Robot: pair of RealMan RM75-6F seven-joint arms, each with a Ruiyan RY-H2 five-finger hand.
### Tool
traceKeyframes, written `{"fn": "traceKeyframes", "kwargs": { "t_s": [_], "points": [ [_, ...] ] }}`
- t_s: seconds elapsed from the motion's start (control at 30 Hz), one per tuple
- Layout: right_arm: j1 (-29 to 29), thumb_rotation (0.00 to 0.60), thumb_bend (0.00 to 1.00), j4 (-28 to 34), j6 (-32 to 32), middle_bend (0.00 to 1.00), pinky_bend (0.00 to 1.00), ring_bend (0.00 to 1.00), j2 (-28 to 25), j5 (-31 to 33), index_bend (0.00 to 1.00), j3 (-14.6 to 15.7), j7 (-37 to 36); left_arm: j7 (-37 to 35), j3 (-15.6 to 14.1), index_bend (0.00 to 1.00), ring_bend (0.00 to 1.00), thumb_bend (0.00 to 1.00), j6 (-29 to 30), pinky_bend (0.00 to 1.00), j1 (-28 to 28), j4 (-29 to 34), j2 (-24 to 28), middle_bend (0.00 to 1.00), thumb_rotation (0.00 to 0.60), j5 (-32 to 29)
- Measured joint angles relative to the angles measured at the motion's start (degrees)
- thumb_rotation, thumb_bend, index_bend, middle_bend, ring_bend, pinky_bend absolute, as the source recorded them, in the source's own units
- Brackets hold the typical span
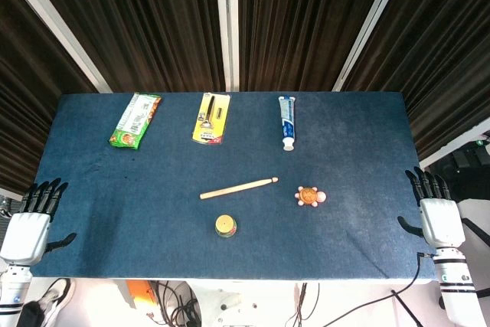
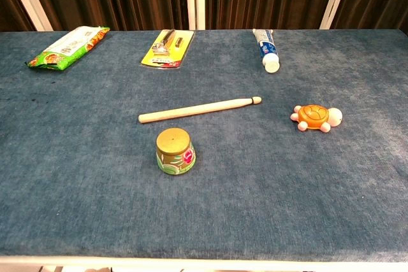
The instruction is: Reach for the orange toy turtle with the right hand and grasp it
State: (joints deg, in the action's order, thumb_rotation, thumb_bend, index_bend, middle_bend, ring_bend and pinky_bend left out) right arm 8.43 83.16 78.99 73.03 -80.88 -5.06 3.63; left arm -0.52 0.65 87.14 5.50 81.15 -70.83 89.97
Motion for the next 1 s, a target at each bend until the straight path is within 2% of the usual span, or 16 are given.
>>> {"fn": "traceKeyframes", "kwargs": {
  "t_s": [0.37,0.5,0.77,1.0],
  "points": [
    [1.0,0.6,0.11,0.6,-0.6,0.07,0.0,0.0,0.5,-0.2,0.0,-0.2,2.1,-0.3,-0.1,0.06,0.0,0.06,0.2,0.0,-0.2,-0.5,-0.1,0.0,0.6,-0.1],
    [2.5,0.6,0.12,1.3,-1.9,0.13,0.0,0.0,0.9,-0.7,0.06,-0.6,4.1,-0.6,0.1,0.06,0.0,0.06,-0.1,0.0,-0.1,-0.1,0.3,0.0,0.6,-0.4],
    [7.6,0.6,0.15,2.2,-8.1,0.17,0.0,0.0,3.3,-0.9,0.08,-0.9,11.1,-0.1,-0.1,0.06,0.0,0.06,-0.4,0.0,0.1,0.0,-0.1,0.0,0.6,-0.1],
    [12.6,0.6,0.16,2.9,-14.6,0.17,0.0,0.0,8.0,-0.1,0.1,-0.7,18.6,-0.2,0.0,0.06,0.0,0.06,-0.4,0.0,-0.2,0.1,0.3,0.0,0.6,-0.6]
  ]
}}
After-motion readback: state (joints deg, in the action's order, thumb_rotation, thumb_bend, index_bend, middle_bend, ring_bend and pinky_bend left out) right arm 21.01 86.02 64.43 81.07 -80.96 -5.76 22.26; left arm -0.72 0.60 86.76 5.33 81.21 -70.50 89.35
